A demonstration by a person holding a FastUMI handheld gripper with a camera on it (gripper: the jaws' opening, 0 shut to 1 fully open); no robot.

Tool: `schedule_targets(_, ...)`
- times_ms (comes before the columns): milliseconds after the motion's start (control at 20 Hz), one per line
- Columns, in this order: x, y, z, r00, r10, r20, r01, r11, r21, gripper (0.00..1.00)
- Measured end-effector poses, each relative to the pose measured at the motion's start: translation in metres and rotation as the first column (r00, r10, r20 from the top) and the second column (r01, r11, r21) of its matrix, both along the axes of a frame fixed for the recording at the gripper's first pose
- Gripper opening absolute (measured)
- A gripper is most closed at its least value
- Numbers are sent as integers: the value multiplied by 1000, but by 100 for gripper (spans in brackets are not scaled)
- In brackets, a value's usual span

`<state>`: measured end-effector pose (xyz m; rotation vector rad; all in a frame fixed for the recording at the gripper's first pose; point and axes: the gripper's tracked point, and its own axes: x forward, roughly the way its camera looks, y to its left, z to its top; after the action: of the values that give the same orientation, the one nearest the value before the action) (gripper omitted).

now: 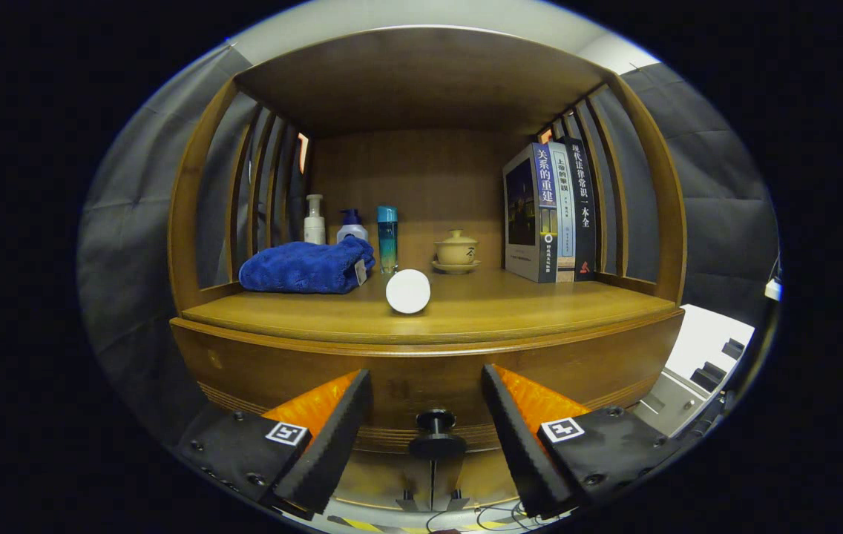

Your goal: Pull open the drawer, take out the items inside it, and place them on the countertop above the cabinet.

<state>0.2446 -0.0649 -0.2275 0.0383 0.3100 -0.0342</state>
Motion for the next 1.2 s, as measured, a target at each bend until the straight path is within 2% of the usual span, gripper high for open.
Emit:
schedule_targets(300,-1,0,0,1000,-2,10,2,1000,-17,98)
schedule_targets(450,-16,2,32,998,1,55,-2,1000,17,98)
schedule_targets(700,-78,2,115,991,19,135,-30,997,75,98)
schedule_targets(1000,-158,-14,195,982,18,187,-27,999,47,97)
schedule_targets(1200,-207,-14,228,976,16,219,-18,1000,7,97)
